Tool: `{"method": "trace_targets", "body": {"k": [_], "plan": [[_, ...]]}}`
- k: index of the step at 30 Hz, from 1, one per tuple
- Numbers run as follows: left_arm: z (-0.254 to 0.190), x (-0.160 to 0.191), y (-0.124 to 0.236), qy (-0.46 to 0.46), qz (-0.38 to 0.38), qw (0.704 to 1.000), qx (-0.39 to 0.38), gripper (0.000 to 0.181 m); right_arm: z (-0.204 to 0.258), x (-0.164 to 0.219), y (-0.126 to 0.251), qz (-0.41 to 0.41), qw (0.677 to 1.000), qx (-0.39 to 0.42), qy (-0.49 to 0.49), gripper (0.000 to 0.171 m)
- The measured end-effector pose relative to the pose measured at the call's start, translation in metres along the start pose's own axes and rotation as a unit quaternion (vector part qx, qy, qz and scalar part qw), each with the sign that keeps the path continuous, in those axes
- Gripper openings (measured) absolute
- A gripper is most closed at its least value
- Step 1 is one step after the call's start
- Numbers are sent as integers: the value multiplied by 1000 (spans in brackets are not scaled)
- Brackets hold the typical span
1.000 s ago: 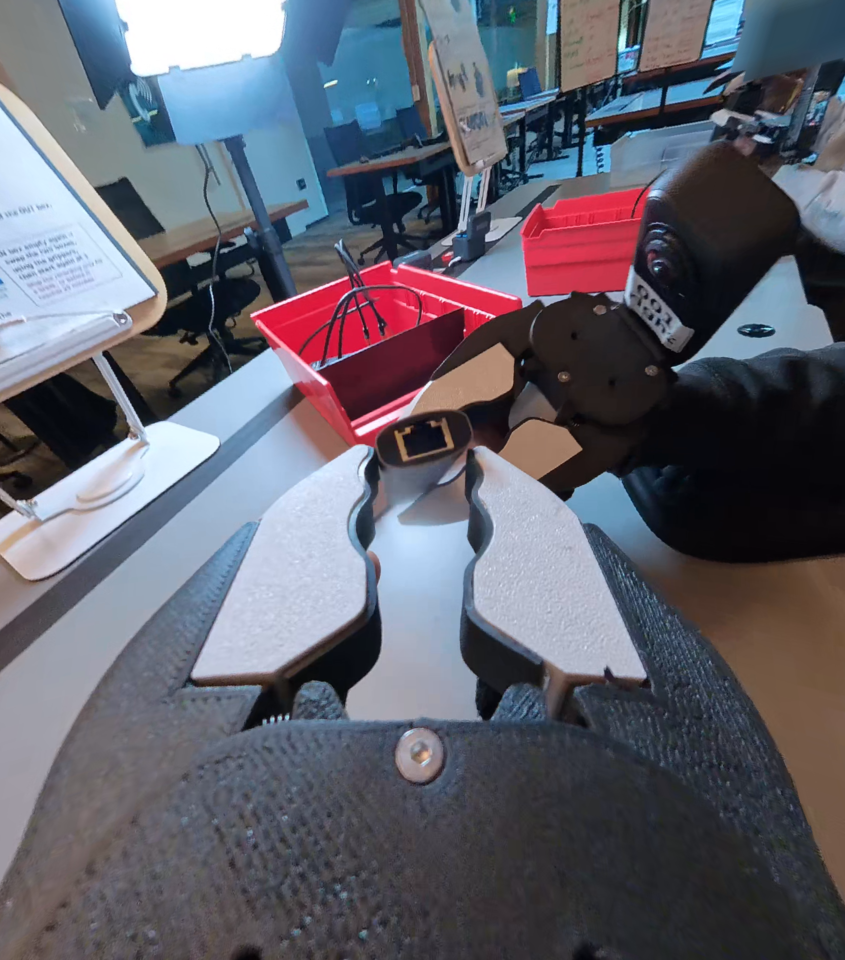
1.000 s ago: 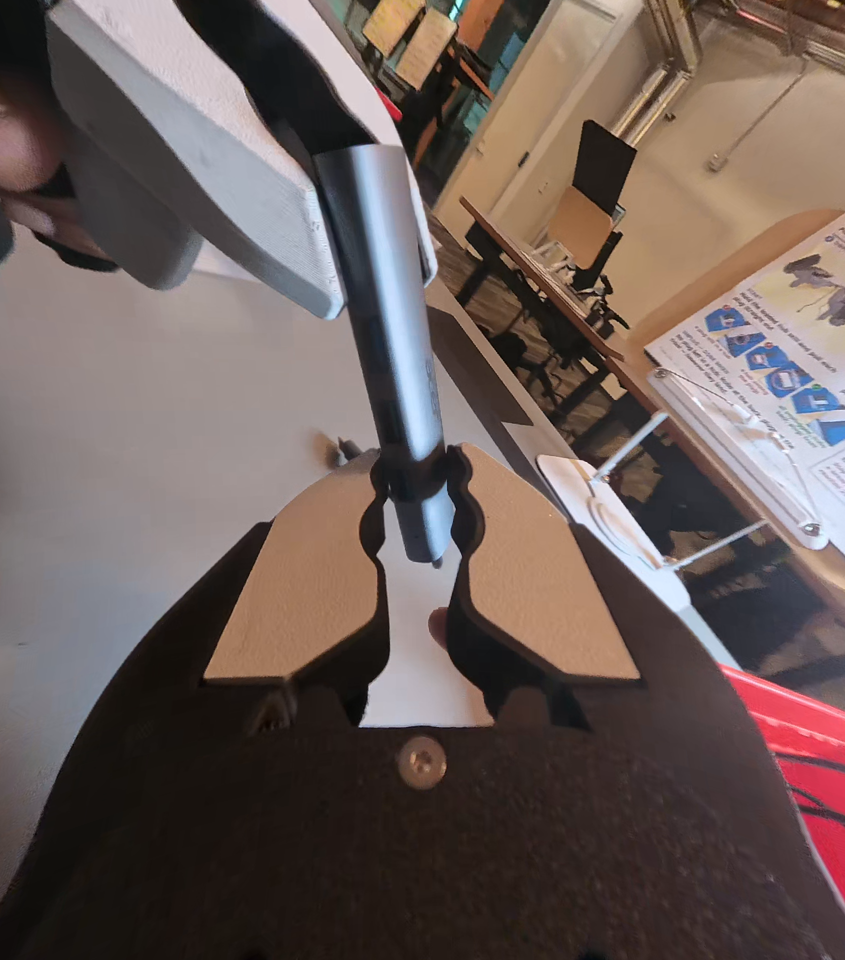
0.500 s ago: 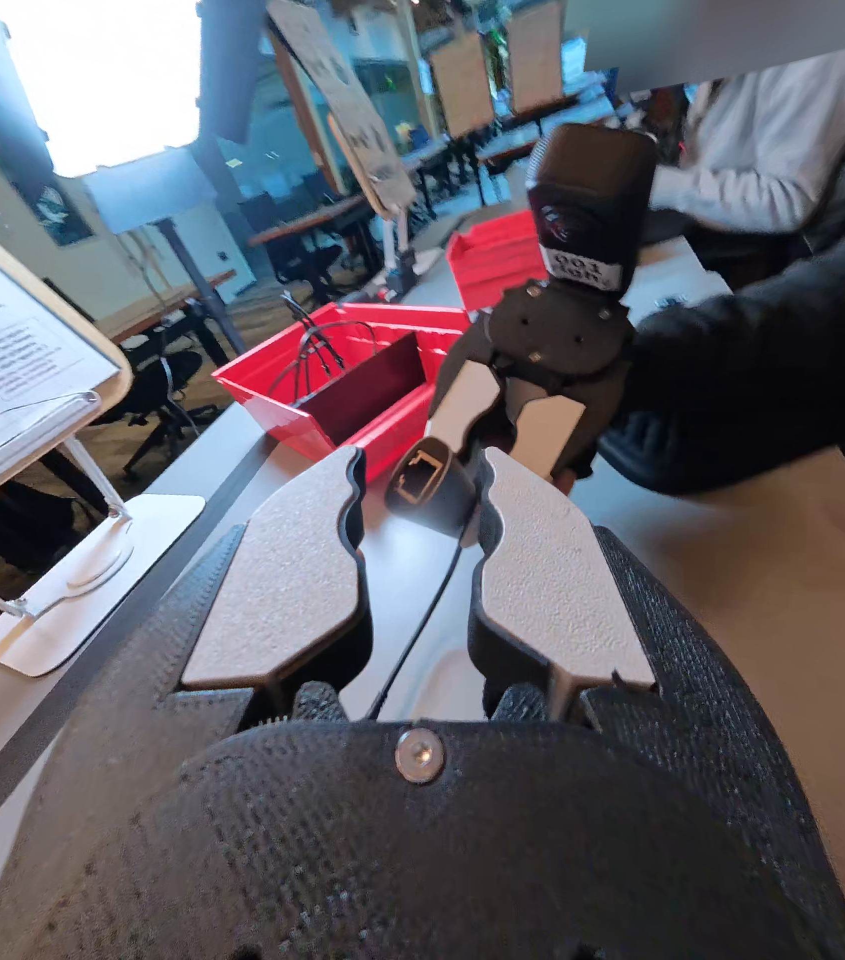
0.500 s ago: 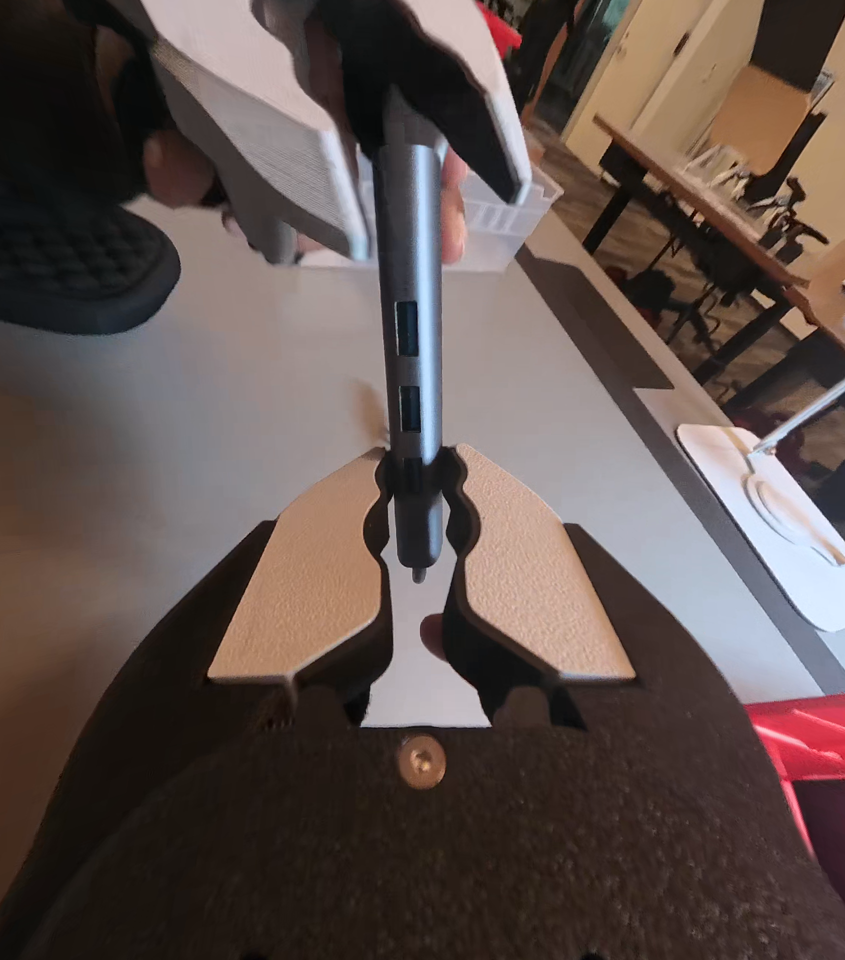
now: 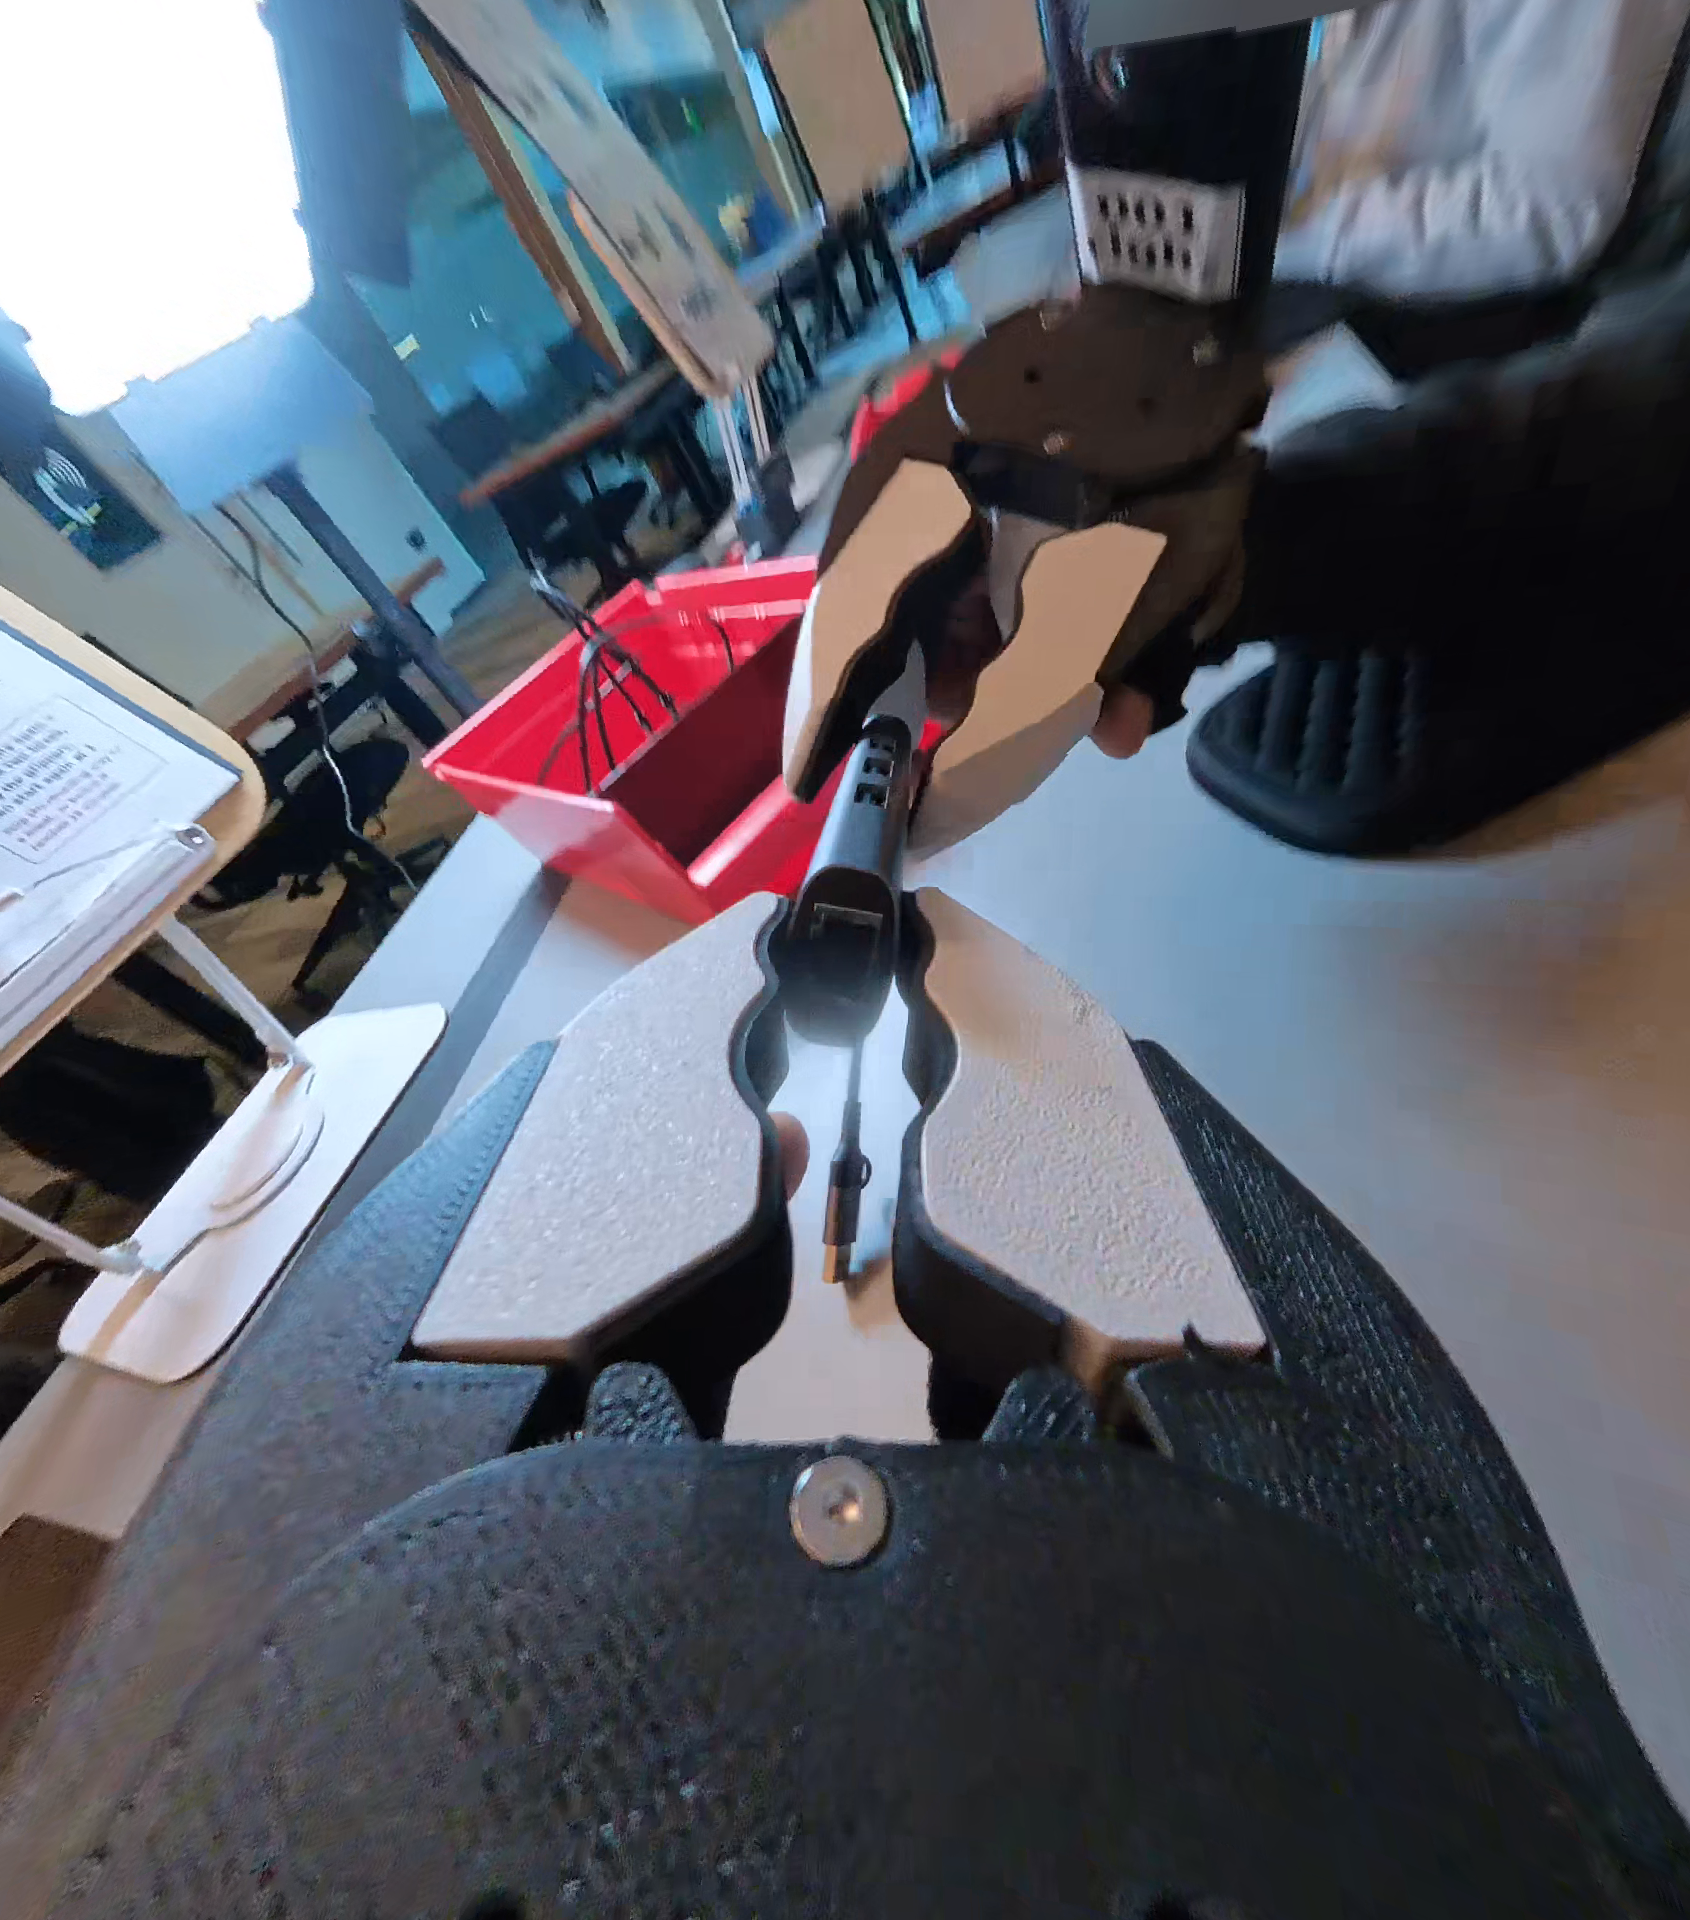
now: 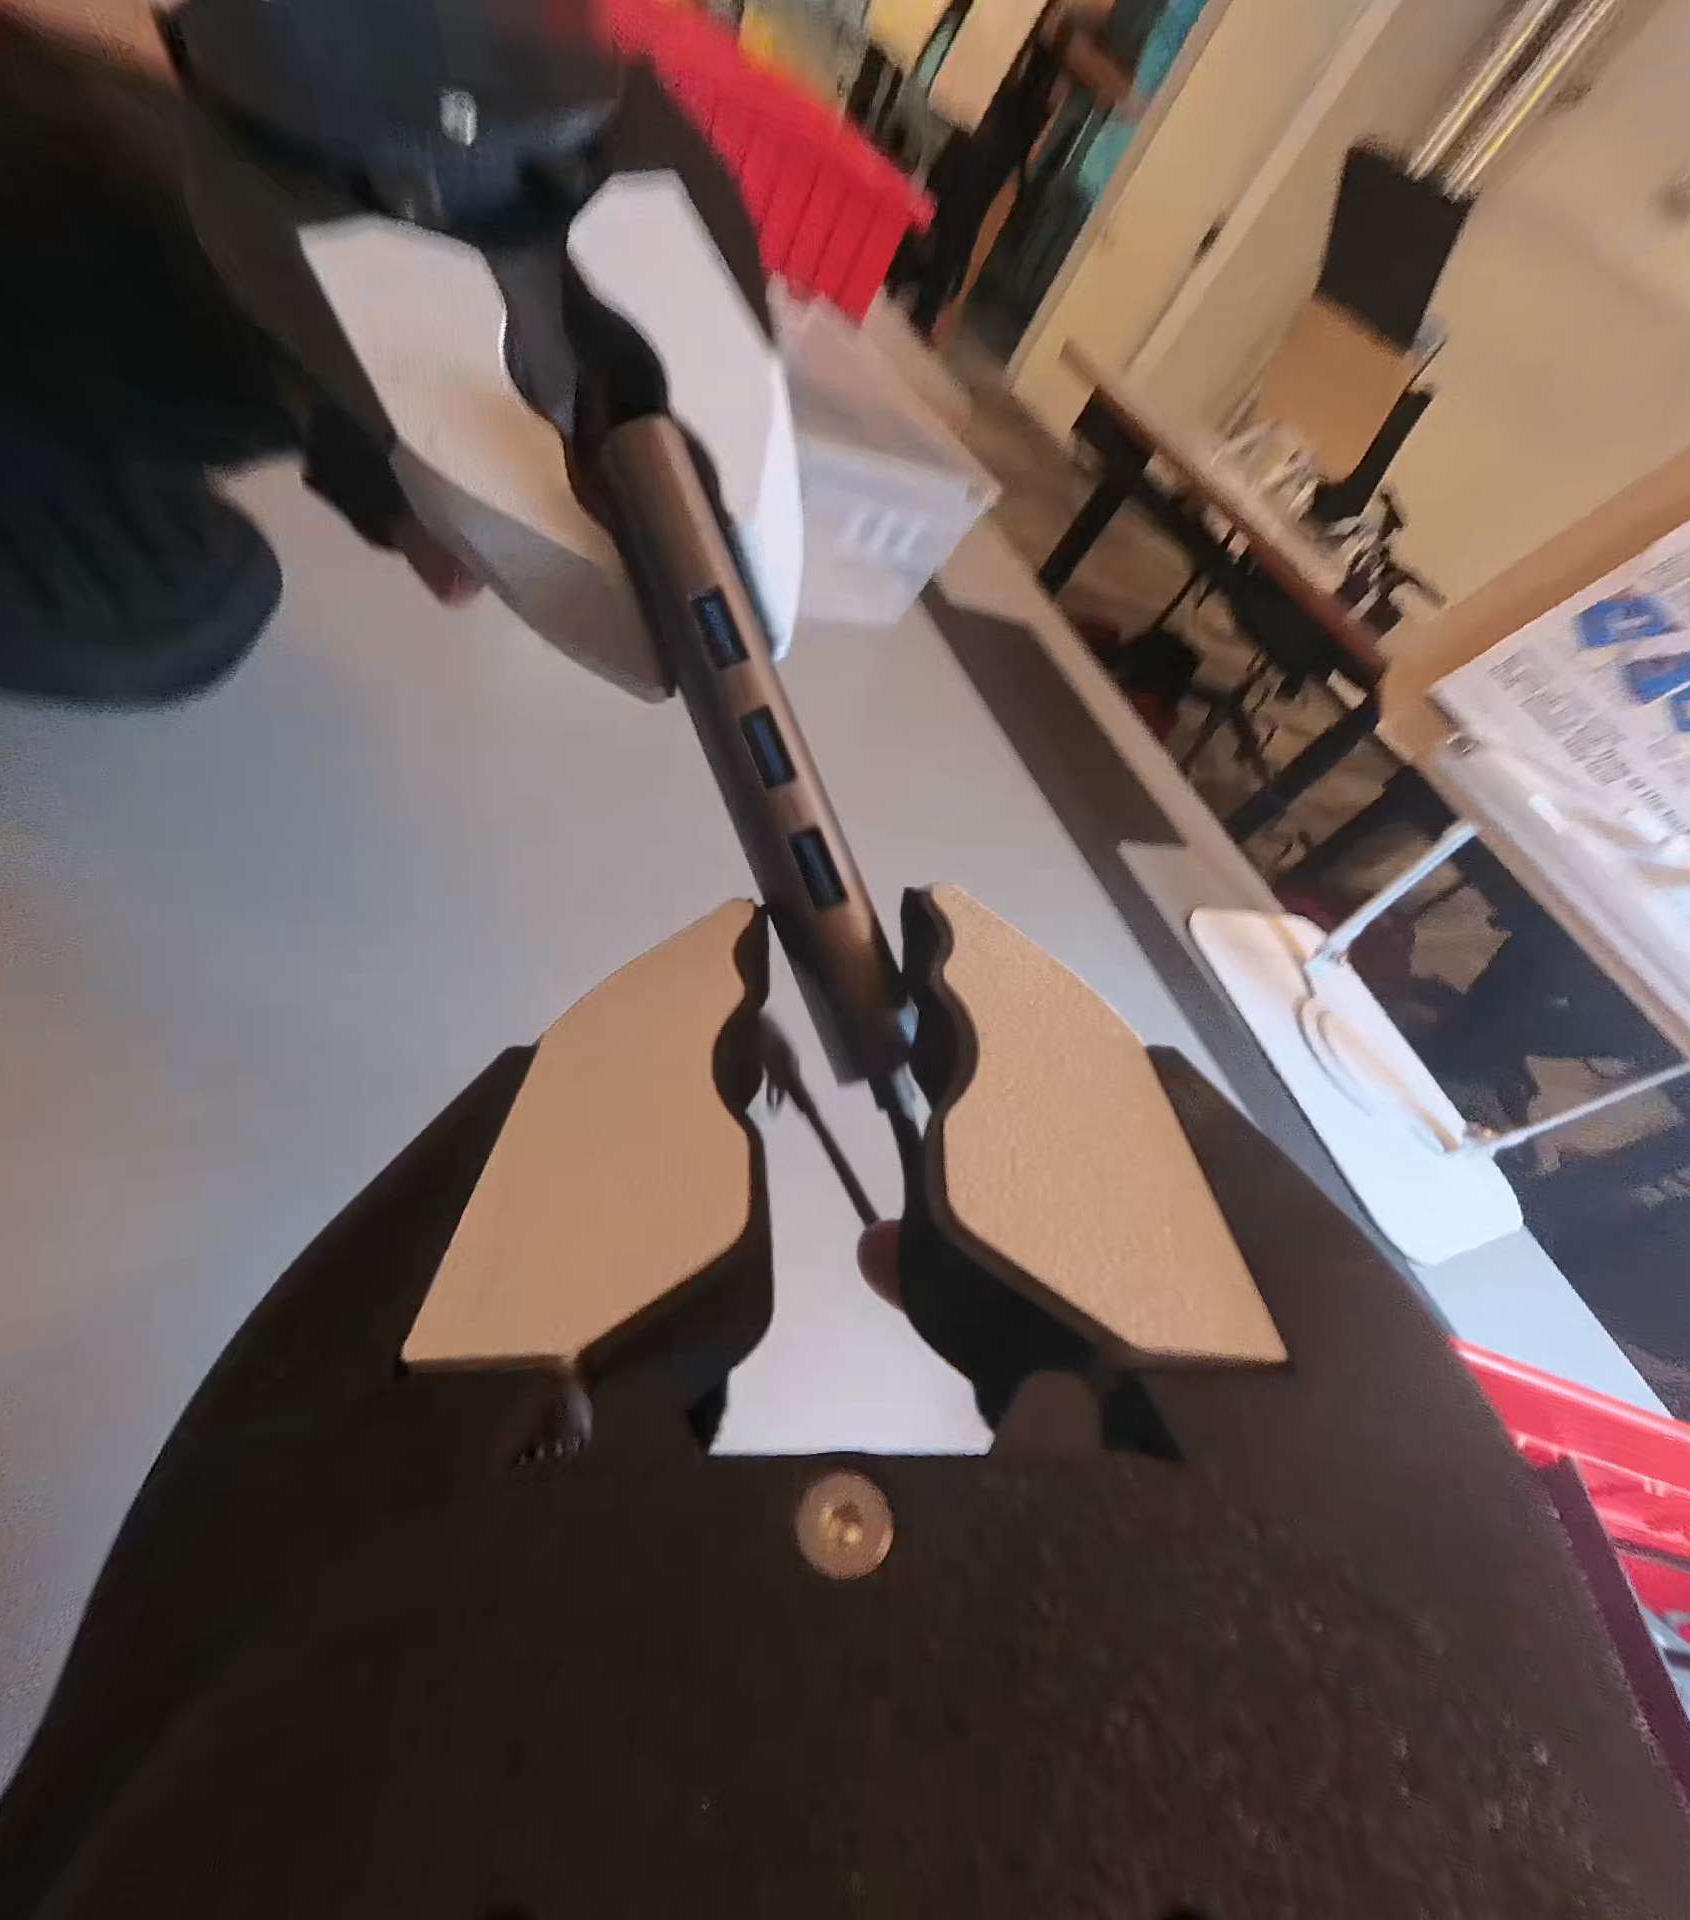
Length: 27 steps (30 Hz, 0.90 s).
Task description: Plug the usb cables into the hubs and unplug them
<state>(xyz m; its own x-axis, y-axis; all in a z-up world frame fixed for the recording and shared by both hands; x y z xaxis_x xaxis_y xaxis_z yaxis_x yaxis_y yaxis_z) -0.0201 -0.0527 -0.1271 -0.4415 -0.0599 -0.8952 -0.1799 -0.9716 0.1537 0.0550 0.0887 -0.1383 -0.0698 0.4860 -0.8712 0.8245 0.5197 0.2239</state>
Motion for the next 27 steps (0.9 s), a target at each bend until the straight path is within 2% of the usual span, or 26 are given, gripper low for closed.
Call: {"method": "trace_targets", "body": {"k": [3, 6, 8, 10, 12, 14, 17, 20, 23, 27], "plan": [[13, -10, 12, 53, -65, 996, -25, 18, -11, -15, 20, -109, 993, 25, -46, 26], [28, -14, 23, 115, -131, 983, -55, 17, -8, -27, 30, -195, 975, -21, -104, 25], [35, -14, 28, 160, -171, 971, -57, 17, 4, -26, 19, -200, 962, -93, -163, 23], [34, -14, 27, 203, -205, 957, -38, 18, 18, -19, -2, -186, 945, -152, -221, 29], [28, -13, 21, 243, -238, 941, 1, 18, 28, -12, -20, -172, 936, -173, -254, 46], [19, -12, 12, 269, -250, 929, 44, 18, 26, -14, -26, -189, 931, -162, -266, 54], [7, -3, -2, 292, -240, 921, 98, 17, 10, -23, -13, -242, 922, -137, -268, 50], [-4, 11, -15, 290, -186, 925, 160, 17, 3, -21, 1, -227, 939, -128, -223, 20], [-11, 25, -27, 265, -116, 945, 154, 19, 6, -11, 5, -170, 970, -105, -138, 19], [-1, 35, -28, 212, -33, 973, 79, 25, 12, -4, 4, -117, 992, -48, -11, 15]]}}
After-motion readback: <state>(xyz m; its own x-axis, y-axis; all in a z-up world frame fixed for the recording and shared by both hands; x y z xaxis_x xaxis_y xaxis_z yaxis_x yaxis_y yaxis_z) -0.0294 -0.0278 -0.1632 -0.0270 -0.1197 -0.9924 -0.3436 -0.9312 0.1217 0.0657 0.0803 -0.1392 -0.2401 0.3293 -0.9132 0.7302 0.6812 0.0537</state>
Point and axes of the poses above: each gripper's, where its closed fingertips meet, y back along the fingers, x out of its underside, z = x × y across the jaws, the point moved 7 cm from there along y, back along the fingers, and after that the axes turned 2 degrees about -x, right-handed, at the moved point
